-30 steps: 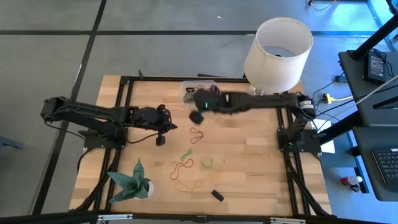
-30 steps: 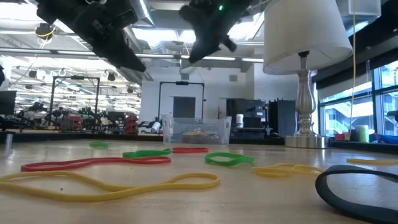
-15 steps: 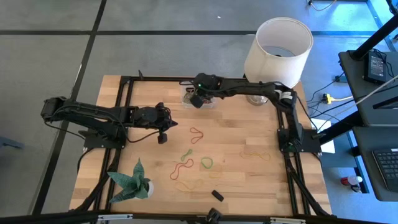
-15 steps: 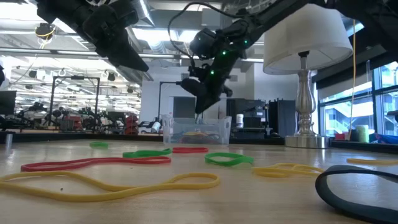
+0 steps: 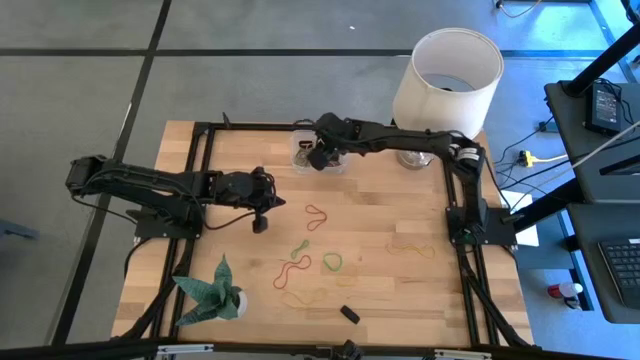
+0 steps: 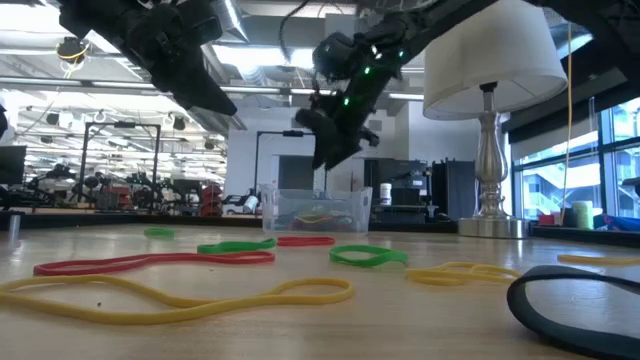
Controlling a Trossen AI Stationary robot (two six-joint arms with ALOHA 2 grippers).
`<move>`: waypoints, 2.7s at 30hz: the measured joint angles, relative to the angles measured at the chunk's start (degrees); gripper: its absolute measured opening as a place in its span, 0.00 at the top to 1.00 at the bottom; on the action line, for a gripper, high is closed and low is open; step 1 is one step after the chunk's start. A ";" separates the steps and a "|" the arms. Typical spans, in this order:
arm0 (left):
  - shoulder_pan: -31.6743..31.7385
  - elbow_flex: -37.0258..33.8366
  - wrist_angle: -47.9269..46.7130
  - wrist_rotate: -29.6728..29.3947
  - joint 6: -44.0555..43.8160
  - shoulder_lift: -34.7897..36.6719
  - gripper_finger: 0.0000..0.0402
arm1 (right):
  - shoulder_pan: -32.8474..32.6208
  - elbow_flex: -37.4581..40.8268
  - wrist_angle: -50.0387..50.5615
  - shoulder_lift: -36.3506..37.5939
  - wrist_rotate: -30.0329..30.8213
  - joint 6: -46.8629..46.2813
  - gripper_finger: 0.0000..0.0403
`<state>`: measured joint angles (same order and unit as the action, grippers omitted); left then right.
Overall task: Pick and place rubber bands into bin
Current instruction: Put the red rubber band into the transparent bin
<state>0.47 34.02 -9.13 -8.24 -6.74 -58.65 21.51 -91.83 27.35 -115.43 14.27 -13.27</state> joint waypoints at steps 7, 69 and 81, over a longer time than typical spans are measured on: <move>0.07 0.00 -0.11 2.15 2.89 0.00 0.99 | -4.32 0.00 6.32 7.22 -0.44 -4.49 0.67; 7.73 47.95 -34.34 3.37 -9.04 -60.93 0.93 | -41.14 62.40 10.51 72.23 -1.89 -24.98 0.98; 6.55 54.51 -44.75 2.24 -11.13 -51.84 0.99 | -41.12 62.40 9.46 72.18 -1.02 -23.62 0.99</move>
<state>7.02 88.53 -53.88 -6.00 -17.87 -110.49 -19.62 -29.43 36.81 -43.24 13.24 -36.89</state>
